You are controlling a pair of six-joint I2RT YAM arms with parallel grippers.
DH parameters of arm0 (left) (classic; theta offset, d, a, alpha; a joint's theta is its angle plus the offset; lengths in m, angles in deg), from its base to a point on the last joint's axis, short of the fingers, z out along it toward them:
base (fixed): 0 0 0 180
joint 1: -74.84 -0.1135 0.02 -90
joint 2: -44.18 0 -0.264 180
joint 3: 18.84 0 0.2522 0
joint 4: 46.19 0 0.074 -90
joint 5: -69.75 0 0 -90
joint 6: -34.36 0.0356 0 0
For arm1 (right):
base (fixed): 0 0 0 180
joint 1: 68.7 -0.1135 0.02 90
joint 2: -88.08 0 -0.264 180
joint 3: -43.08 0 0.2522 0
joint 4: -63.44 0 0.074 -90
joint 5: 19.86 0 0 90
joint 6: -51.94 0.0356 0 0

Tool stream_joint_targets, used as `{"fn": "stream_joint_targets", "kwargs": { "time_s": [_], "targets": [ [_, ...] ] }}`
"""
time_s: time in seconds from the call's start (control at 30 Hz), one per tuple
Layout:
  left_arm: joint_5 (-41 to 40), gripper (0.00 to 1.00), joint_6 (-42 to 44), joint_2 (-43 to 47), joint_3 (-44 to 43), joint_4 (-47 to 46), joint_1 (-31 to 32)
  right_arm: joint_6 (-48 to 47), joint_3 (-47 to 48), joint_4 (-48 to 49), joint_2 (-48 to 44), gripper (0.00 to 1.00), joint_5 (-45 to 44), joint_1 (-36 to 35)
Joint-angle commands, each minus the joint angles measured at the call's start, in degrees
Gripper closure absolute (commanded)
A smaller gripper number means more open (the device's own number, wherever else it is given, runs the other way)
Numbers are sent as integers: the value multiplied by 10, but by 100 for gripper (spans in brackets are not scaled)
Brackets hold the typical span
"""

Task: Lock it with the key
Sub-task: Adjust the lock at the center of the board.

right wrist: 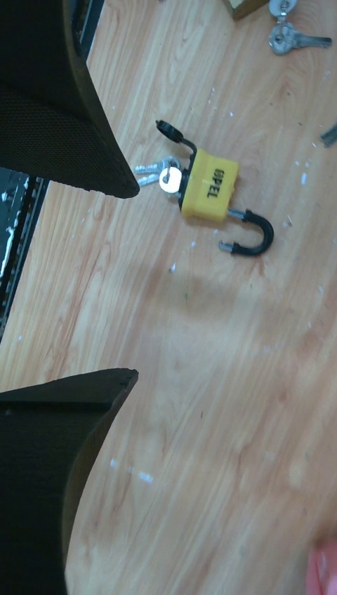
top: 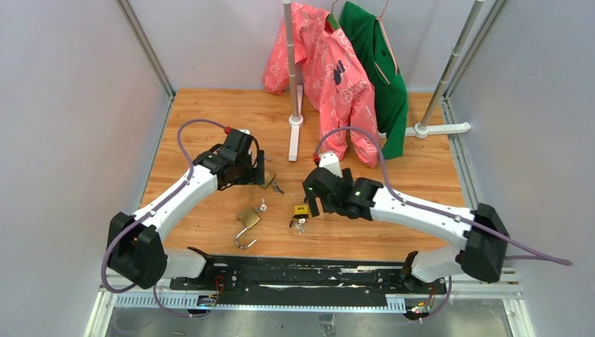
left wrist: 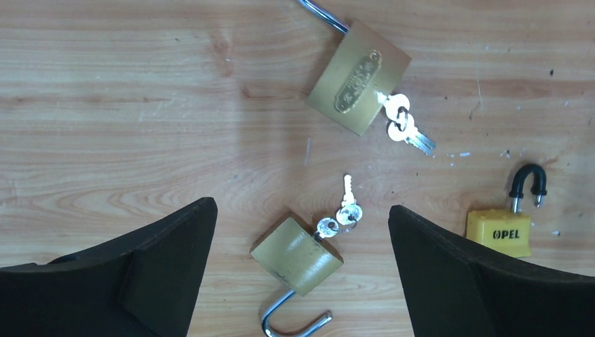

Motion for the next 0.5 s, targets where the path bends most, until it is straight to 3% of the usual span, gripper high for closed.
{"fn": "stream_joint_targets", "kwargs": {
  "time_s": [0.0, 0.47],
  "targets": [
    [29, 2, -25, 29, -12, 1, -38, 30, 27, 23, 90, 6, 88, 4],
    [30, 2, -49, 103, 12, 33, -69, 173, 143, 21, 283, 8, 107, 12]
  ]
}}
